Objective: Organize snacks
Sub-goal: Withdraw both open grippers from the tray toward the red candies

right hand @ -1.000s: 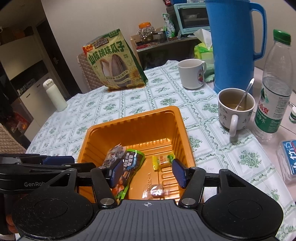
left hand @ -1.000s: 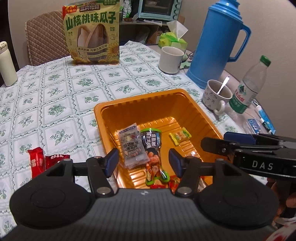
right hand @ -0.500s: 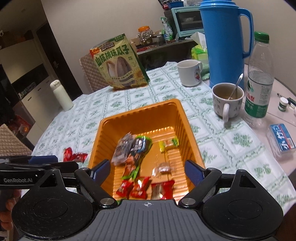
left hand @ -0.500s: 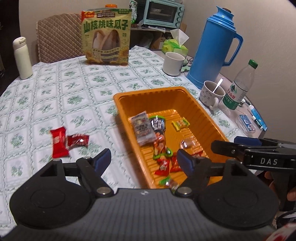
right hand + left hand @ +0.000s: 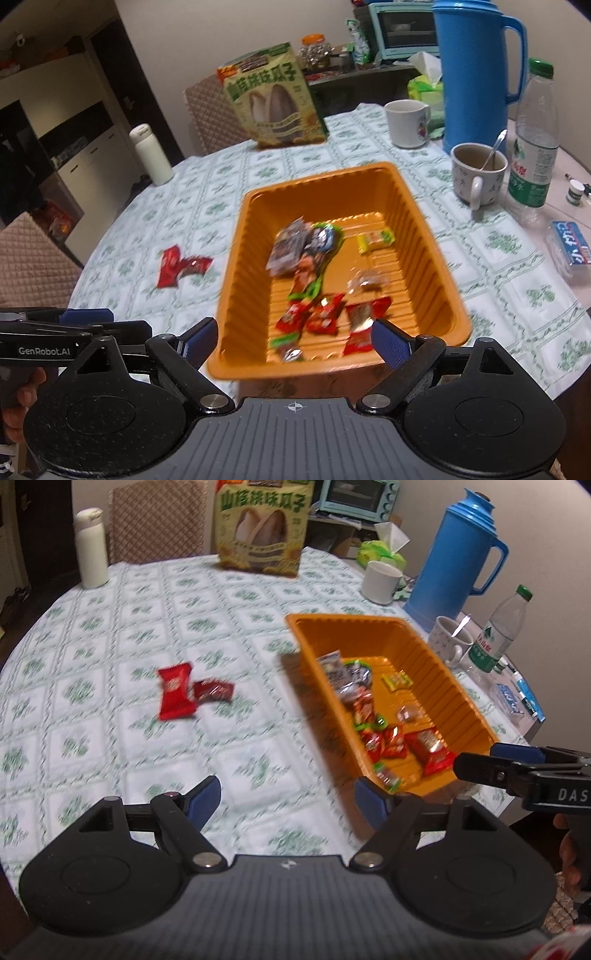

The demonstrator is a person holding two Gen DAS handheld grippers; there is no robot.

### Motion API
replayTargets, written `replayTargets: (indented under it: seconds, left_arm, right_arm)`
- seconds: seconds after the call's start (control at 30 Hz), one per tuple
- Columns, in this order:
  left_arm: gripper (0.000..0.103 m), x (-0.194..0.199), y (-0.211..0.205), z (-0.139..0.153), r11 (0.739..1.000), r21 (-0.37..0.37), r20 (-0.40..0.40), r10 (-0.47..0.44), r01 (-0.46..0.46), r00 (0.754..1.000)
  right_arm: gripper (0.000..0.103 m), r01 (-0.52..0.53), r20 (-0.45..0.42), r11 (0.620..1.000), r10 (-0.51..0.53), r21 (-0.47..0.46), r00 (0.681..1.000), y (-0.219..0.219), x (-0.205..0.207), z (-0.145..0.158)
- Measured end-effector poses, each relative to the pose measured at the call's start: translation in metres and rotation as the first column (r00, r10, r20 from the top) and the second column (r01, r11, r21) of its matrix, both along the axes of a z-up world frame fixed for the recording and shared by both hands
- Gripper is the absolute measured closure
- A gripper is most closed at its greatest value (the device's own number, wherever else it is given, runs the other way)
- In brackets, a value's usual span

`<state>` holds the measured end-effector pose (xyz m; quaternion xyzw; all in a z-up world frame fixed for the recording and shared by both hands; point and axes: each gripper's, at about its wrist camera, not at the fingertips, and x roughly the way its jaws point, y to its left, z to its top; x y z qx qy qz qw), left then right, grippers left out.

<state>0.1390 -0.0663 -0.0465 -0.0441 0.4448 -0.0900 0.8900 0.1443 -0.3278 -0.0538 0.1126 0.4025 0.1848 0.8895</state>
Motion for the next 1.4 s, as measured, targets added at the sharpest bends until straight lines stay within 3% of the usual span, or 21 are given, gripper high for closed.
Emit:
replayTargets:
  seconds: [0.37,0.77,1.3,1.4]
  left_arm:
    - [0.026,-0.010,0.041,-0.002,0.999,0.003,-0.021,0.032,-0.032,0.999]
    - [0.026,-0.002,0.090,-0.006,0.999,0.011,-0.037,0.046,-0.046,0.998]
    - [0.026,0.038,0.126,-0.020,0.999,0.032,-0.043,0.013,-0.011,0.999]
    - [0.026,0.049,0.128,-0.025,0.999,0.033,-0.043,0.004,-0.002,0.999]
  right_arm:
    - [0.014,-0.108,-0.039,0.994,0.109,0.009,0.993,0.051,-0.010,-0.004]
    - [0.014,-0.156,-0.046,0.988,0.156,0.015,0.987,0.109,0.002,-0.007]
    - [0.014,-0.111,-0.030,0.994,0.111,-0.007,0.993,0.166,0.037,-0.021]
    - [0.023,-0.092,-0.027,0.996,0.092,-0.015,0.995,0.171,0.048,-0.024]
